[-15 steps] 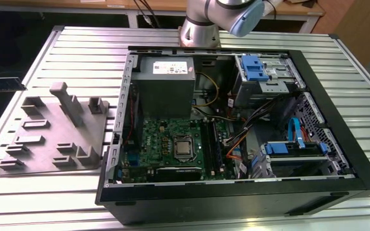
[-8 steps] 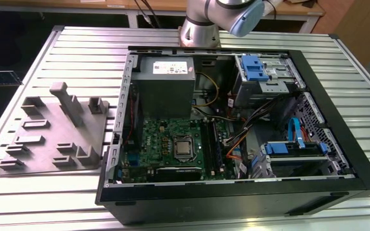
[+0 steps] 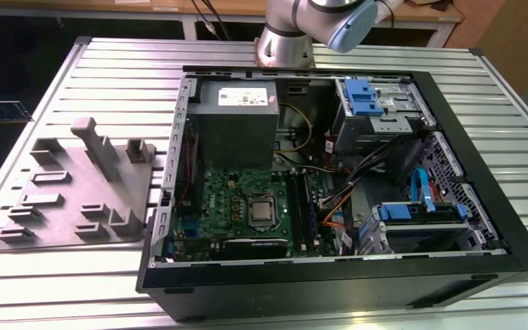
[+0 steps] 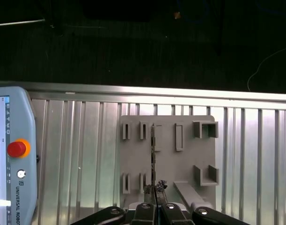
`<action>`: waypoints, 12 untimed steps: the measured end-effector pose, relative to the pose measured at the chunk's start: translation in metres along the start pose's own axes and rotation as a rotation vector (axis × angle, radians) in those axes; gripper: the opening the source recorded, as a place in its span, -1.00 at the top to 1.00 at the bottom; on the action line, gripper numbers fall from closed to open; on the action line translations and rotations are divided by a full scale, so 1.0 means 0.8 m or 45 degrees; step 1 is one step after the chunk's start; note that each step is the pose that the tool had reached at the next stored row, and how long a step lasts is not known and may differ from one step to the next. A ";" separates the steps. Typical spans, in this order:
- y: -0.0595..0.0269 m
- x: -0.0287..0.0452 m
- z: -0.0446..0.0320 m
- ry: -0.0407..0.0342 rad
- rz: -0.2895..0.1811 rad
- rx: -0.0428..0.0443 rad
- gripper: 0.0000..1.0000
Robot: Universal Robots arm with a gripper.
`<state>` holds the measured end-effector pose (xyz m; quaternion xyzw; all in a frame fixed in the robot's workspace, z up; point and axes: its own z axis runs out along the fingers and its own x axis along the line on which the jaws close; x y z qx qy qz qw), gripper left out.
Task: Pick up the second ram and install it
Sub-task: 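Pick up the second ram and move it above second insertion slot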
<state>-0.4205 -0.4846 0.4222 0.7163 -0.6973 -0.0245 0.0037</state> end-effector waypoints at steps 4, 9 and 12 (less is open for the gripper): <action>-0.012 0.0004 -0.0003 -0.0002 0.001 0.000 0.77; -0.031 0.0009 -0.0009 -0.0003 0.002 0.000 0.77; -0.044 0.0013 -0.0014 -0.0002 0.002 0.000 0.77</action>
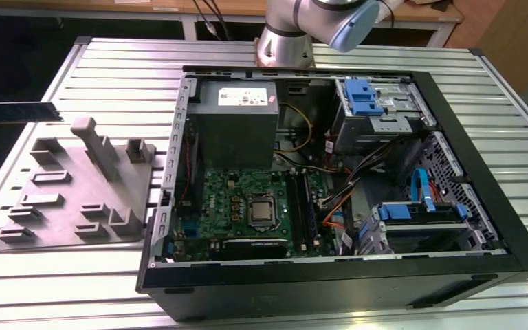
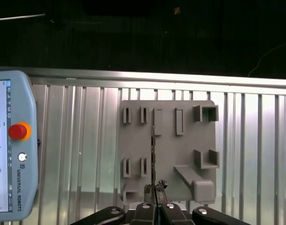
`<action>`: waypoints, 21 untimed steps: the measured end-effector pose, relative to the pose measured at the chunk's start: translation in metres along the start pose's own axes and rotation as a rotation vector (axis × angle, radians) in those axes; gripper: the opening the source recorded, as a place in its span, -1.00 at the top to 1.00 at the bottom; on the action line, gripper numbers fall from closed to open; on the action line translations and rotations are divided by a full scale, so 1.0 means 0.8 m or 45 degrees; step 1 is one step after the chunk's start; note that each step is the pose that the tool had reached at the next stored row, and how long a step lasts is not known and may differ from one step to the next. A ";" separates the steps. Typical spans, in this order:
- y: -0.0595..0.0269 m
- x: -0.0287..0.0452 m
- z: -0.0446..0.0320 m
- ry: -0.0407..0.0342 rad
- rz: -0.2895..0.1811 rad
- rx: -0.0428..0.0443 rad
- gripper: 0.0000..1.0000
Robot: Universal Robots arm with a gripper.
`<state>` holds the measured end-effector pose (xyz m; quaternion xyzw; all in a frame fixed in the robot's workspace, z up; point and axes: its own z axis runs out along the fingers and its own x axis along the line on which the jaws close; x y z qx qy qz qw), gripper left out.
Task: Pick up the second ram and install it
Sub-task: 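Pick up the second ram and move it above second insertion slot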
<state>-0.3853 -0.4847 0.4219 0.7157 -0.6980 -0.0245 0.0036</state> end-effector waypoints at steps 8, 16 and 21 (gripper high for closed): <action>-0.033 0.0008 -0.0002 -0.0012 0.000 0.000 0.77; -0.073 0.0018 -0.0007 -0.0015 0.001 0.000 0.77; -0.094 0.0023 -0.0008 -0.0015 0.001 0.000 0.77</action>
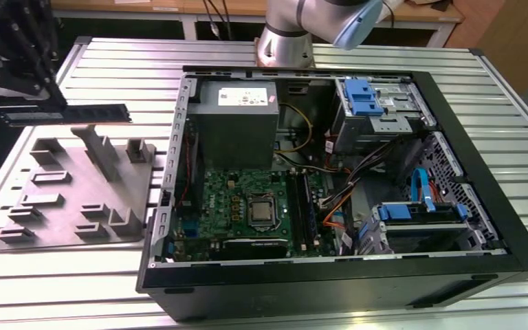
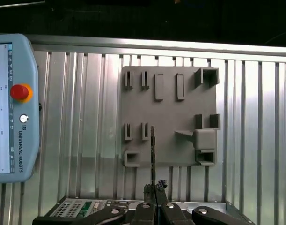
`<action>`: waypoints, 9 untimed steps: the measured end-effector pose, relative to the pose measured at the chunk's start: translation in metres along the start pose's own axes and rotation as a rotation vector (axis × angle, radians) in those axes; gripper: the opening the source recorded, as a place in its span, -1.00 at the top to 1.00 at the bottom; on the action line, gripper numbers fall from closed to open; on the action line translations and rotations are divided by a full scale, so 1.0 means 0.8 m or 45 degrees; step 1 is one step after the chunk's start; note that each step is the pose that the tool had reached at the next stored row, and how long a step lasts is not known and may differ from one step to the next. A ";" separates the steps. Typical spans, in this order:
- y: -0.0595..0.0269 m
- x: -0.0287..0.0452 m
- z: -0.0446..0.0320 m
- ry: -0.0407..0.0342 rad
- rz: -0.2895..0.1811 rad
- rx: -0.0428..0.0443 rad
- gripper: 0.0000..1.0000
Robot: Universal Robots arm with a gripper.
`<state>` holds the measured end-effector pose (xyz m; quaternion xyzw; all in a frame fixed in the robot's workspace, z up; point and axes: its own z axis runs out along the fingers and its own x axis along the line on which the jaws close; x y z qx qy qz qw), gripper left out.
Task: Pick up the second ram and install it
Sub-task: 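Pick up the second ram and move it above second insertion slot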
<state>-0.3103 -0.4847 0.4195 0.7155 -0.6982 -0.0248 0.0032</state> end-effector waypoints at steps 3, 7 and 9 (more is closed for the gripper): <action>-0.013 0.0004 -0.0002 0.0000 0.000 0.000 0.77; -0.031 0.0007 -0.0004 -0.0001 0.000 0.000 0.77; -0.039 0.0010 -0.0005 0.0001 0.001 0.000 0.77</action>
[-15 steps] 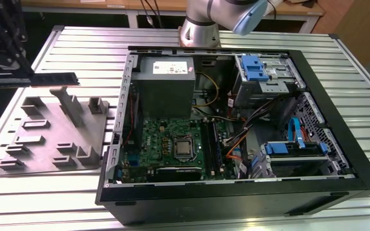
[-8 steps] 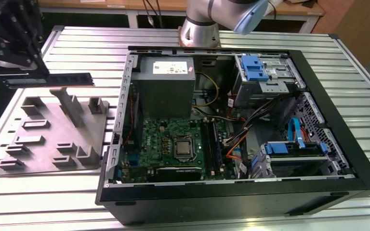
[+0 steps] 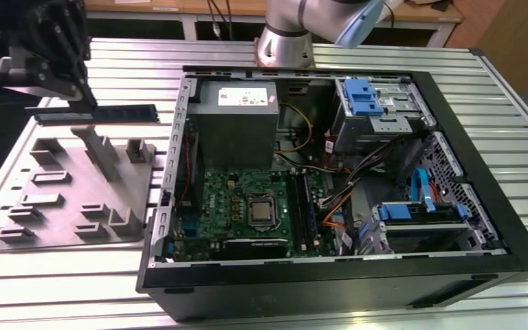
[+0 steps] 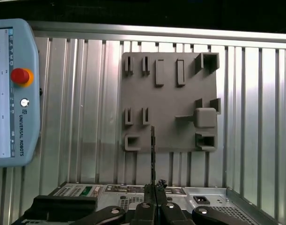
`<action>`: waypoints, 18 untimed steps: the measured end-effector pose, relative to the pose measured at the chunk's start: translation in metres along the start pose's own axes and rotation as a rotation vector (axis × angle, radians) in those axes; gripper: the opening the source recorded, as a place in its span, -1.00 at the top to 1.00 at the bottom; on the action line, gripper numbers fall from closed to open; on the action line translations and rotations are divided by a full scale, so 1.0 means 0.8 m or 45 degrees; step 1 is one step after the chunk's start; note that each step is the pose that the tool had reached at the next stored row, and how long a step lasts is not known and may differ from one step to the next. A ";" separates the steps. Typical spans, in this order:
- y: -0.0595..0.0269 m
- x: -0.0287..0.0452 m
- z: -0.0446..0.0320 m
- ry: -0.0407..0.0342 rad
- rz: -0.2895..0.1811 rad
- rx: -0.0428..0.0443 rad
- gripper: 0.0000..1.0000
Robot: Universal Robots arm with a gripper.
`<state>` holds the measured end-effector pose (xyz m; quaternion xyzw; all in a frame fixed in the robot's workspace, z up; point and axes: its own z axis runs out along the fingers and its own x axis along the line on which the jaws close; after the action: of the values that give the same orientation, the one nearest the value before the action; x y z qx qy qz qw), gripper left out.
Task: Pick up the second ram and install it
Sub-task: 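Pick up the second ram and move it above second insertion slot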
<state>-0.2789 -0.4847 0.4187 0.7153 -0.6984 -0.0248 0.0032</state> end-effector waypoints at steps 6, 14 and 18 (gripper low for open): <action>-0.027 0.0007 -0.0002 -0.0001 0.001 0.000 0.77; -0.062 0.0015 -0.0007 -0.0001 0.001 0.000 0.77; -0.082 0.0020 -0.0011 -0.0002 0.002 0.000 0.77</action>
<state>-0.2131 -0.4847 0.4169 0.7148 -0.6988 -0.0249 0.0031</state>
